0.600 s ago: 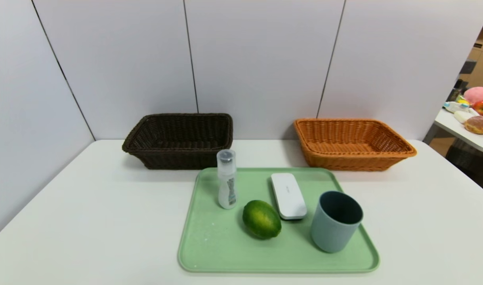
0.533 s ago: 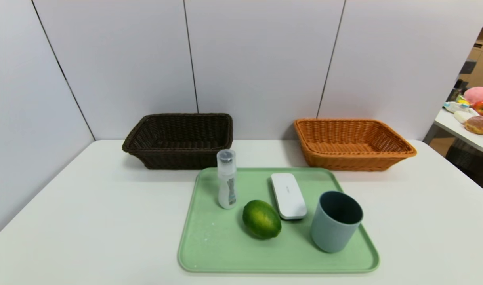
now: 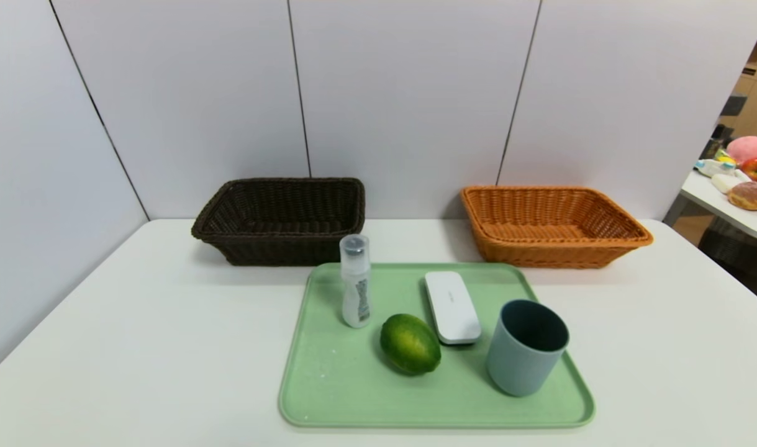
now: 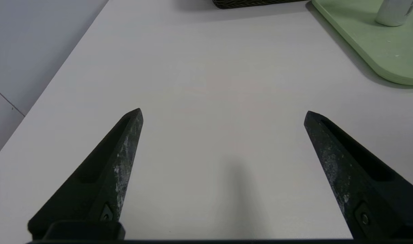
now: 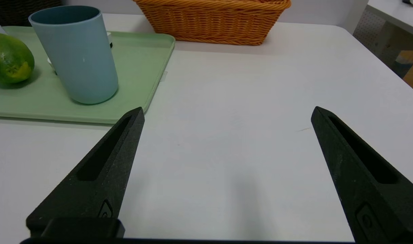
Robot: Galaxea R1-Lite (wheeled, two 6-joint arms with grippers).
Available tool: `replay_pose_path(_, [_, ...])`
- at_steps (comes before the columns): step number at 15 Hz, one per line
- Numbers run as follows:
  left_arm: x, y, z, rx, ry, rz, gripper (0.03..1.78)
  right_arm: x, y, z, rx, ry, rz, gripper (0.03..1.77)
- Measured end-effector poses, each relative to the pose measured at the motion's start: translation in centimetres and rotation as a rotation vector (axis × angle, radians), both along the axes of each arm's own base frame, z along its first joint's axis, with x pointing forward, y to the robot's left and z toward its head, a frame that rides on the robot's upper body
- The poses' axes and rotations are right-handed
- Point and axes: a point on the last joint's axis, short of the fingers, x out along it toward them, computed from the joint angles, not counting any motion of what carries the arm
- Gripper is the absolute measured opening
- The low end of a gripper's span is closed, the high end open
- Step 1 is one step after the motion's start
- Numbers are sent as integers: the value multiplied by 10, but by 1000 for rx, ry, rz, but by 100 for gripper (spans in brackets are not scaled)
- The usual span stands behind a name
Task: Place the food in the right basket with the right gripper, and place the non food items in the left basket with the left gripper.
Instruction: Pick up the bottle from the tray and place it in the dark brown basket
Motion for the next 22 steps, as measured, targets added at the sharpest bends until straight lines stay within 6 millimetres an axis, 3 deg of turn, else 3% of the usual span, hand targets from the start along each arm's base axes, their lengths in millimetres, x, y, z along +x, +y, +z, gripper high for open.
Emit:
replay_pose_path(16, [0, 0, 1, -5, -2, 2, 169, 0, 0, 1, 15, -6, -21, 170])
replay_pose_path(20, [-1, 1, 5, -8, 31, 36, 169, -9, 0, 20, 17, -12, -3, 170])
replay_pose_path(22, [-3, 1, 16, -6, 55, 37, 169, -18, 0, 31, 18, 27, 22, 170])
